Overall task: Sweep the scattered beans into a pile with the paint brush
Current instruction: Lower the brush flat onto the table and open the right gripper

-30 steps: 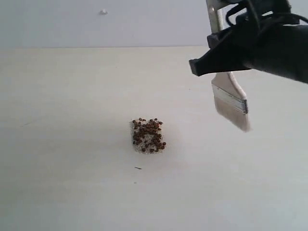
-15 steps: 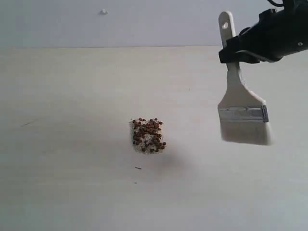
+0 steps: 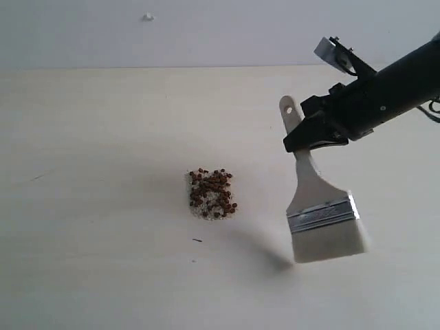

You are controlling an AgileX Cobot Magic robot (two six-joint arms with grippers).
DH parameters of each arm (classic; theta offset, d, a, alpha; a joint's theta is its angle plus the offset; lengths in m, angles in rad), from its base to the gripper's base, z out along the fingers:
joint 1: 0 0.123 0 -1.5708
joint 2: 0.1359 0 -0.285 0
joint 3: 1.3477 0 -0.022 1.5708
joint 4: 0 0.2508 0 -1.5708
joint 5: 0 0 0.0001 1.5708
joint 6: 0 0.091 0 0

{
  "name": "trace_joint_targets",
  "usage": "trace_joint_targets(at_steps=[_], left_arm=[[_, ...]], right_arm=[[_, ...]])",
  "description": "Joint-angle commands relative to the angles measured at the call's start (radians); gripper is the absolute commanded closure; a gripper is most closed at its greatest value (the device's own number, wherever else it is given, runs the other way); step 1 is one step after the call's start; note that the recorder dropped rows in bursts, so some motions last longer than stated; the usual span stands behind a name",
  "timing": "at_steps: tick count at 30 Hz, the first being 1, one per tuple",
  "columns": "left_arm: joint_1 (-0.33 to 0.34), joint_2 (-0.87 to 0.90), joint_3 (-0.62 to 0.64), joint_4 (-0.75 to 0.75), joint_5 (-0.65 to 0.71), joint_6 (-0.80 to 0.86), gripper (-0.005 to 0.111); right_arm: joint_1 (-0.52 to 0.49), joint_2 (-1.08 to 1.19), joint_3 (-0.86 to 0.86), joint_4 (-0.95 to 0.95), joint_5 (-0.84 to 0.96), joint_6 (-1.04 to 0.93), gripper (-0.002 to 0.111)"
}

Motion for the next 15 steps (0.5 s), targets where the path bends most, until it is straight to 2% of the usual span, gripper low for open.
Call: trace_joint_targets(at_steps=[1, 4, 15], left_arm=[[-0.008, 0.005, 0.002, -0.006, 0.007, 0.002, 0.107], [-0.008, 0.005, 0.002, -0.006, 0.007, 0.002, 0.107], [-0.008, 0.005, 0.002, -0.006, 0.007, 0.002, 0.107]], right_arm=[[-0.006, 0.062, -0.009, 0.208, 0.042, -0.128, 0.108], [-0.006, 0.106, -0.009, 0.288, 0.053, -0.164, 0.108], [-0.006, 0.228, -0.009, 0.327, 0.075, -0.173, 0.108]])
